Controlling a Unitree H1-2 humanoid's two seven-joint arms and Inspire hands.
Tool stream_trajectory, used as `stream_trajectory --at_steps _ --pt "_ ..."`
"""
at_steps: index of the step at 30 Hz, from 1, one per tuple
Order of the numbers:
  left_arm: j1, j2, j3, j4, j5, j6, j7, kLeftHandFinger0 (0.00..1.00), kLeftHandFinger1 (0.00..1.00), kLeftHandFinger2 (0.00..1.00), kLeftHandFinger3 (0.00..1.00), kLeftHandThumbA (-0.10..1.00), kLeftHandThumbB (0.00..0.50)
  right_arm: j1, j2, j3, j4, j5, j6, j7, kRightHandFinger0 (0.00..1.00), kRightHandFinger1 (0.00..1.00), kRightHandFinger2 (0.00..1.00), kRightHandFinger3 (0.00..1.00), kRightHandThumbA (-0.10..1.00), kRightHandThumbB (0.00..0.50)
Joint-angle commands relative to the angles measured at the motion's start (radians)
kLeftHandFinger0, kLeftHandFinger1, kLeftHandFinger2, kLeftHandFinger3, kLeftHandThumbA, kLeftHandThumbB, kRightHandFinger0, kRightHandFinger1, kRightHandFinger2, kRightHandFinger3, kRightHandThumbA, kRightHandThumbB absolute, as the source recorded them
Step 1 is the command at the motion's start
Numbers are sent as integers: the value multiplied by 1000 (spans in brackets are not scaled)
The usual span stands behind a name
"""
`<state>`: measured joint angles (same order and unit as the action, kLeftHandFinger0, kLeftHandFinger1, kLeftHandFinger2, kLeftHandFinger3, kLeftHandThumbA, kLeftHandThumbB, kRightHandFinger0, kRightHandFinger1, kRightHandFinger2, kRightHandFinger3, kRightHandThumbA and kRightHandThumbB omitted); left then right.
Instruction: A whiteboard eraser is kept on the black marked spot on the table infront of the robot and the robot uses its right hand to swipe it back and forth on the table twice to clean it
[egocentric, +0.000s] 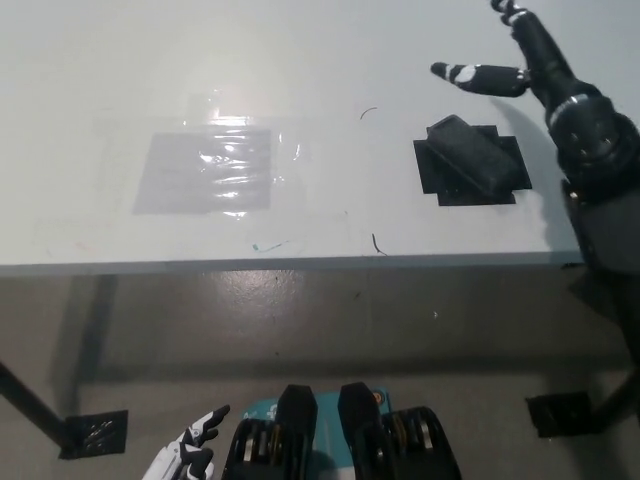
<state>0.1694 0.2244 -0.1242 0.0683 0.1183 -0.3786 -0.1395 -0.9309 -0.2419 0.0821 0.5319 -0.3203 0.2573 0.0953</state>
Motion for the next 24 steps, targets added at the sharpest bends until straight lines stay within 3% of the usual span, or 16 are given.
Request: stream_trajectory --at_steps 1,2,4,5,6,7,8,9,10,11,12,14,16,19,20,24 --pt "-21 21 13 -34 -14 -7 -12 1000 1000 1000 1000 1000 500 283 -90 -256 -1400 190 -59 -54 1000 1000 1000 1000 1000 407" --pt "-18 19 12 -31 -18 -10 -13 1000 1000 1000 1000 1000 500 389 -65 -232 -1452 198 -125 -74 1000 1000 1000 1000 995 376" --pt "-22 18 9 -19 -24 -20 -16 1000 1000 1000 1000 1000 500 579 -12 -180 -1482 189 -296 -114 1000 1000 1000 1000 949 382" --pt "-28 15 6 -7 -26 -33 -17 1000 1000 1000 1000 1000 500 743 23 -131 -1482 134 -452 -129 1000 1000 1000 1000 992 415" --pt "-30 13 4 -3 -27 -35 -17 1000 1000 1000 1000 1000 500 846 41 -88 -1482 126 -539 -137 1000 1000 1000 1000 945 470" --pt "-31 10 3 2 -29 -34 -18 1000 1000 1000 1000 1000 500 954 63 -22 -1482 144 -616 -153 1000 1000 1000 1000 924 432" --pt "-32 9 2 5 -29 -34 -17 1000 1000 1000 1000 1000 500 984 70 -1 -1482 153 -635 -157 1000 1000 1000 1000 924 431" --pt "-32 6 2 9 -28 -36 -16 1000 1000 1000 1000 1000 500 1097 108 104 -1479 130 -702 -195 1000 1000 1000 1000 1000 284" --pt "-32 3 2 11 -27 -38 -13 1000 1000 1000 1000 1000 500 1150 131 134 -1474 95 -724 -216 1000 1000 1000 1000 1000 271" --pt "-28 2 0 9 -30 -40 -15 1000 1000 1000 1000 1000 500 1217 118 210 -1449 61 -727 -267 1000 1000 1000 1000 1000 357" --pt "-23 0 -1 12 -34 -47 -14 1000 1000 1000 1000 1000 500 1259 83 262 -1401 -15 -727 -348 1000 1000 1000 1000 1000 295" --pt "-19 -3 -2 20 -31 -60 -12 1000 1000 1000 1000 1000 500 1307 8 321 -1283 -25 -727 -403 1000 1000 1000 1000 1000 354" --pt "-14 -4 -3 27 -31 -71 -11 1000 1000 1000 1000 1000 500 1304 -49 397 -1148 -164 -727 -578 1000 1000 1000 1000 1000 293" --pt "-8 0 -4 20 -31 -63 -15 1000 1000 1000 1000 1000 500 1278 -48 386 -960 -130 -727 -659 1000 1000 1000 1000 1000 226" --pt "-9 1 -4 20 -28 -65 -14 1000 1000 1000 1000 1000 500 1267 -43 380 -917 -117 -727 -684 1000 1000 1000 1000 1000 224" --pt "-19 5 0 22 -25 -60 -12 1000 1000 1000 1000 1000 500 1251 10 311 -818 -38 -727 -642 1000 1000 1000 1000 1000 298"
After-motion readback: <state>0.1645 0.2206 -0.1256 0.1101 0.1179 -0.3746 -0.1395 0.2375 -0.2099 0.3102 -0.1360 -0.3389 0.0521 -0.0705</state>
